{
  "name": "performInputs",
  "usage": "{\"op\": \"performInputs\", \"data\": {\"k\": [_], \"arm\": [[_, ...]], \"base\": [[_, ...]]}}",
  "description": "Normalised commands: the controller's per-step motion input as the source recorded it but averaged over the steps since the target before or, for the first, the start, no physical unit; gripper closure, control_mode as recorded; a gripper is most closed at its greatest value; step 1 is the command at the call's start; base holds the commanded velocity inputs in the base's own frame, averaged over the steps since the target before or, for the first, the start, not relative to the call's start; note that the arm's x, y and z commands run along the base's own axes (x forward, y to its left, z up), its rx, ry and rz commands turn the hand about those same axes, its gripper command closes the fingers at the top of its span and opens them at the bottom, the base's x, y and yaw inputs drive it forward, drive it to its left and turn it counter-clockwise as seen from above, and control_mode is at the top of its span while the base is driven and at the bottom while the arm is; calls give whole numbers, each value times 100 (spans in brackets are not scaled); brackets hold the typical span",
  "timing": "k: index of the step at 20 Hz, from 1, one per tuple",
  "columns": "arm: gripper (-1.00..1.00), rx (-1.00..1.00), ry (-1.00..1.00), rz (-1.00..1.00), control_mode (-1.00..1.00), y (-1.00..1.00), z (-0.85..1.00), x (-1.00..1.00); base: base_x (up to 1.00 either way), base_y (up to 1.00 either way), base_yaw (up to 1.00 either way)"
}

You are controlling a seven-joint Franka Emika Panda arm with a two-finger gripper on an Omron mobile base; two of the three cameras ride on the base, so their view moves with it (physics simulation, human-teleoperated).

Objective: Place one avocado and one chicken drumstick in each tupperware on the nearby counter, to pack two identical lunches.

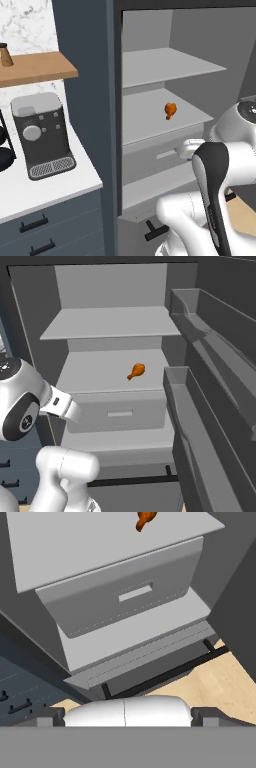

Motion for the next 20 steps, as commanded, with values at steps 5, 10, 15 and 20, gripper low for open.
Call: {"op": "performInputs", "data": {"k": [5, 10, 15, 20], "arm": [[-100, 0, -5, 0, -100, -26, 0, 46], [-100, 0, -3, 0, -100, -24, 0, 60], [-100, -8, -7, -6, -100, -1, -18, 75], [-100, -3, -19, -8, -100, -25, -1, 85]], "base": [[0, 0, 0], [0, 0, 0], [0, 0, 0], [0, 0, 0]]}}
